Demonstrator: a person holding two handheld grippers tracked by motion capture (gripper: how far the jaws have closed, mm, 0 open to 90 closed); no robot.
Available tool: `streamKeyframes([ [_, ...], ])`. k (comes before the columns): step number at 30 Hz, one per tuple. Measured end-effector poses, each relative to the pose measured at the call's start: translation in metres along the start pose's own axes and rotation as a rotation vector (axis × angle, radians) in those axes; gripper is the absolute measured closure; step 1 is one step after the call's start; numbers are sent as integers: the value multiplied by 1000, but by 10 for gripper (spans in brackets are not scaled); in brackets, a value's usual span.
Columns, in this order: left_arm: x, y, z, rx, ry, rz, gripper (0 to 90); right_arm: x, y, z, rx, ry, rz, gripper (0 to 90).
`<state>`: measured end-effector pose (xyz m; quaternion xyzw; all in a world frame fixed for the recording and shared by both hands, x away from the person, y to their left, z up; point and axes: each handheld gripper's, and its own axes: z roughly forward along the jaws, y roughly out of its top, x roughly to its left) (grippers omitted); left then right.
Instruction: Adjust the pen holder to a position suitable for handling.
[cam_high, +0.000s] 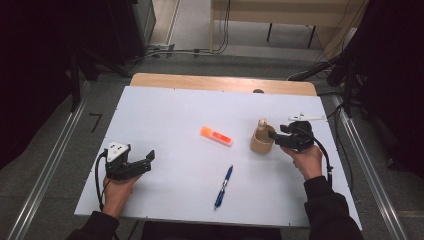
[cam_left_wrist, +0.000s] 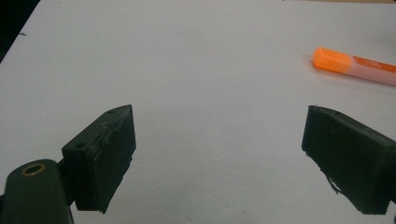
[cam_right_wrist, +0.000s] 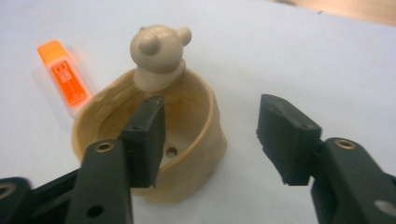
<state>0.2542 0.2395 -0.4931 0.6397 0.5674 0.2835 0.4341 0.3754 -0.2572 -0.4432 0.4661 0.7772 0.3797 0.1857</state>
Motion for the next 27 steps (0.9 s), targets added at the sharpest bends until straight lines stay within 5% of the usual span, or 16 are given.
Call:
streamKeyframes([
  [5,0,0,1,3,2,5,105,-3,-14,-30,-135,-17,26,288],
  [9,0,0,2,6,3,2,105,-10,-28,-41,-172,-45,43,285],
  [16,-1,0,1,5,6,9,105,-36,-68,-66,-201,-132,85,269],
  [27,-3,1,2,6,10,15,105,-50,-103,-75,-161,-172,103,249],
])
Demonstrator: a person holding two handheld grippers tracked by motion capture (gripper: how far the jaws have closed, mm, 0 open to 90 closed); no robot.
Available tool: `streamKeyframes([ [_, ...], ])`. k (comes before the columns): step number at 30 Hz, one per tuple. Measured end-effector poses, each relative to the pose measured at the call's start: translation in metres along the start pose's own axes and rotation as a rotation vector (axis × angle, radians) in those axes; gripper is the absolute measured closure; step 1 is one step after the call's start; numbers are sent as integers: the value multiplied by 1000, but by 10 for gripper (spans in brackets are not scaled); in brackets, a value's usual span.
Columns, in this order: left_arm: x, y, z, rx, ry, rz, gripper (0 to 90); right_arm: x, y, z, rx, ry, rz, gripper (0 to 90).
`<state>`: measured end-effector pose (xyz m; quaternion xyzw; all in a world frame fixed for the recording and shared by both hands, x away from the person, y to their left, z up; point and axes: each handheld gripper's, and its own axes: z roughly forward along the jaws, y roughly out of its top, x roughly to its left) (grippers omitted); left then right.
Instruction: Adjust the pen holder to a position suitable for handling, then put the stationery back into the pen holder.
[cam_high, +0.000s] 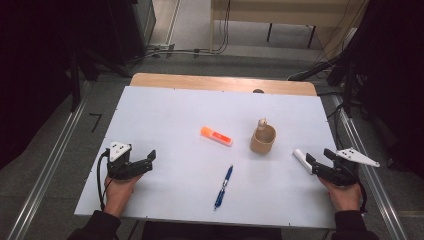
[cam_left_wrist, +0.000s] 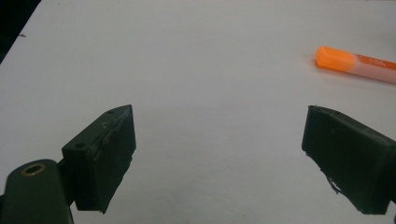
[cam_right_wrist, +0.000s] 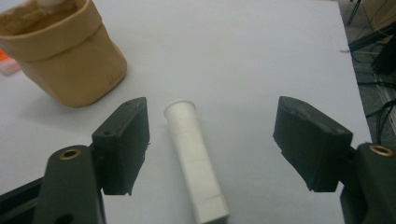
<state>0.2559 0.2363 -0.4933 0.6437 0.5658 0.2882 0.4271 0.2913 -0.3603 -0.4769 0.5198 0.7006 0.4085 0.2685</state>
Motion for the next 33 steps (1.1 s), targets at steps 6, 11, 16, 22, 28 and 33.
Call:
streamKeyframes([
  [6,0,0,0,-3,-1,1,105,-2,-8,-1,26,-16,-11,237],
  [11,0,0,-2,-6,1,1,105,-4,-13,-1,54,-12,-2,189],
  [16,1,0,-3,-8,3,2,105,-5,-17,2,89,-28,-8,153],
  [22,0,0,-2,-6,2,1,105,-6,-21,4,103,-31,-9,148],
  [28,0,0,-2,-7,3,1,105,-6,-25,7,122,-39,-18,149],
  [33,0,0,-2,-6,3,1,105,-5,-27,9,130,-41,-32,178],
])
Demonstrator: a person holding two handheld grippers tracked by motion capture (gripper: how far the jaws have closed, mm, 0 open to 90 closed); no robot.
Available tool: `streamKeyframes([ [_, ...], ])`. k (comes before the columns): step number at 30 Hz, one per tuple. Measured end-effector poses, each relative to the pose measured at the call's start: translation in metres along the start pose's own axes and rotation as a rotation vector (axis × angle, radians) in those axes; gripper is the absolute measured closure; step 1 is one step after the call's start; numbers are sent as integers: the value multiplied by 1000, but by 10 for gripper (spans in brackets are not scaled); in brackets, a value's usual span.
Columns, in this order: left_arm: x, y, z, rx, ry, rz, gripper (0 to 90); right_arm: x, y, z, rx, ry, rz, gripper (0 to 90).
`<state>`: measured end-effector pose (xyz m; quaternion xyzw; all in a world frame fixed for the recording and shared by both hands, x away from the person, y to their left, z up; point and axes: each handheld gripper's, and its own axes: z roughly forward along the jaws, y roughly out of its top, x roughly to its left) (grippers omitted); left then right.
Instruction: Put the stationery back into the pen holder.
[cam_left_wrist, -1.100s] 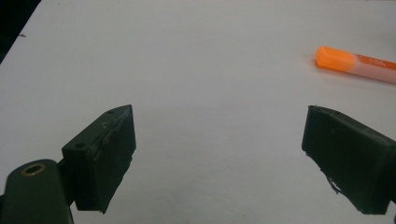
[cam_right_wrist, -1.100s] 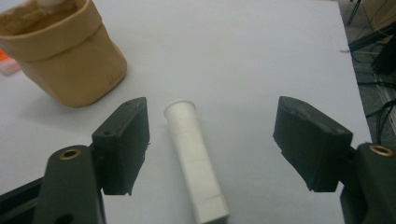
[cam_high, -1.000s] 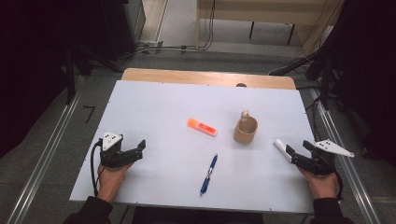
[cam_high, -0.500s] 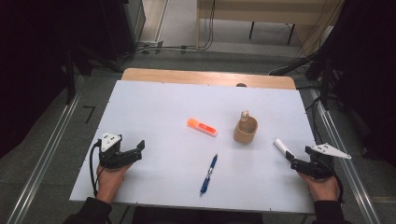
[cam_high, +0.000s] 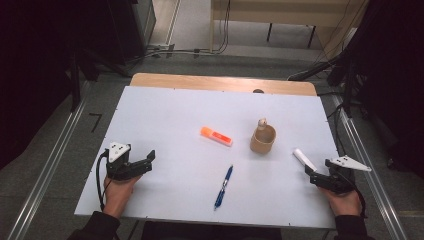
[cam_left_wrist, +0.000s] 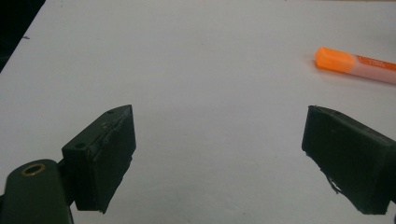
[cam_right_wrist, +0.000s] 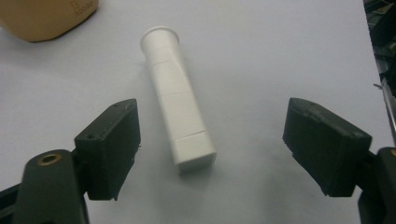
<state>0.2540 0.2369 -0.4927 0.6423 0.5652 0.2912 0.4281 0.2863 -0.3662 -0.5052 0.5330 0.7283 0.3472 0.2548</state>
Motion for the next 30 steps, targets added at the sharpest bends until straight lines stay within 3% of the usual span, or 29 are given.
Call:
streamKeyframes([
  [9,0,0,0,0,2,0,105,5,1,4,20,22,-61,330],
  [30,0,0,0,1,1,-1,105,10,1,7,55,39,-105,558],
])
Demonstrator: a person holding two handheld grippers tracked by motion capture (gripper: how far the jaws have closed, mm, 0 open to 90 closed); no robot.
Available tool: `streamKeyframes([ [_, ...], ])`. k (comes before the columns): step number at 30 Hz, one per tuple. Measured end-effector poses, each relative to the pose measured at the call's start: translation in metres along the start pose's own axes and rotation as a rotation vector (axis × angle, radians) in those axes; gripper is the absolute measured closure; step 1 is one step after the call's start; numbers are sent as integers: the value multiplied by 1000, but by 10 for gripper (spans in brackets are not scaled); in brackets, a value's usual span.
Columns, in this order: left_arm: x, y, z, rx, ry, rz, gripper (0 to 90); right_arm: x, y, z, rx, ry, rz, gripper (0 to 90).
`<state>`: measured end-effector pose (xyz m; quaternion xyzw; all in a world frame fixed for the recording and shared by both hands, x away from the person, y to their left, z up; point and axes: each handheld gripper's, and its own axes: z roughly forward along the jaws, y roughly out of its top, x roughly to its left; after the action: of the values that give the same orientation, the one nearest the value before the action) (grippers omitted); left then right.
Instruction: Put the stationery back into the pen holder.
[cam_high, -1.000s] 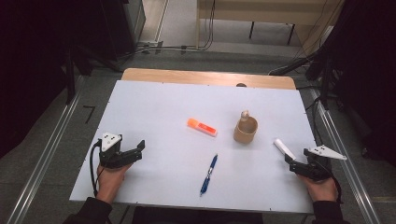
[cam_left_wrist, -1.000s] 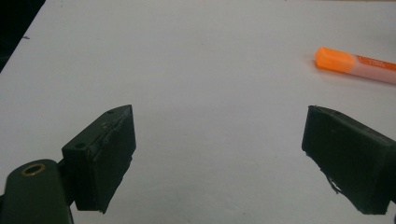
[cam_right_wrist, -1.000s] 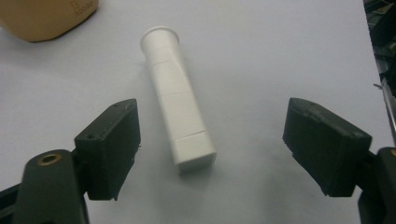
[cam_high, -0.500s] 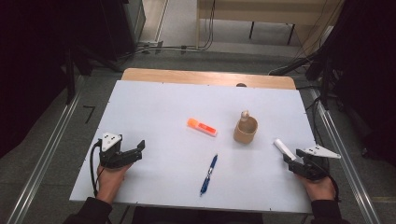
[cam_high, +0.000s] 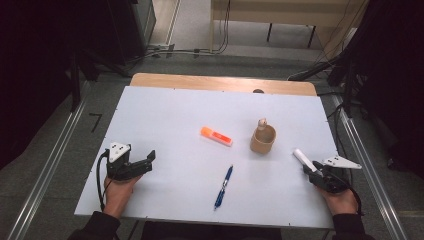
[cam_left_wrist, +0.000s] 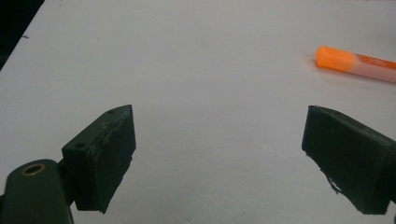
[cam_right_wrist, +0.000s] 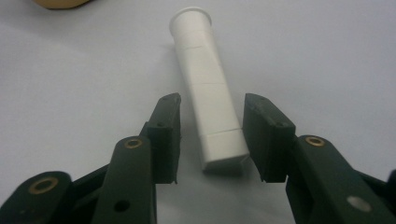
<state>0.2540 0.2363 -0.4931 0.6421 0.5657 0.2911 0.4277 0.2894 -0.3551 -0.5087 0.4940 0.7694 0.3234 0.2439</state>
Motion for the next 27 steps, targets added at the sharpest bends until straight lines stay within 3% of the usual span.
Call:
streamKeyframes([
  [13,0,0,0,1,1,0,105,0,0,0,-2,22,-3,662],
  [27,0,0,0,1,0,-2,105,0,0,0,-3,27,-8,687],
])
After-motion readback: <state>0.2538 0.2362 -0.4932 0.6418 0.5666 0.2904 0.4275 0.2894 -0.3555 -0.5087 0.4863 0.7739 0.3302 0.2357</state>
